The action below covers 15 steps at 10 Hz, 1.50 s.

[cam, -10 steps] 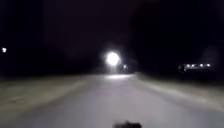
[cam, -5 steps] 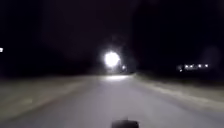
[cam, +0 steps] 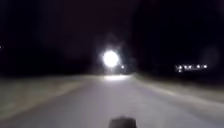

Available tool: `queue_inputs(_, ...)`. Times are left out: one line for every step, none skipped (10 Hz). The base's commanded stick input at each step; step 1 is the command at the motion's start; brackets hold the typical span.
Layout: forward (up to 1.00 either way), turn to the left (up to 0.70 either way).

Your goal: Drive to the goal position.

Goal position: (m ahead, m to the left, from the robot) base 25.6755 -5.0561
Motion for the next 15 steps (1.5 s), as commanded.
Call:
queue_inputs(1.00,0.00)
queue_inputs(1.00,0.00)
queue_inputs(1.00,0.00)
queue_inputs(1.00,0.00)
queue_inputs(1.00,0.00)
queue_inputs(1.00,0.00)
queue_inputs(1.00,0.00)
queue_inputs(1.00,0.00)
queue_inputs(1.00,0.00)
queue_inputs(1.00,0.00)
queue_inputs(1.00,0.00)
queue_inputs(1.00,0.00)
queue_inputs(1.00,0.00)
queue_inputs(1.00,0.09)
queue_inputs(1.00,0.19)
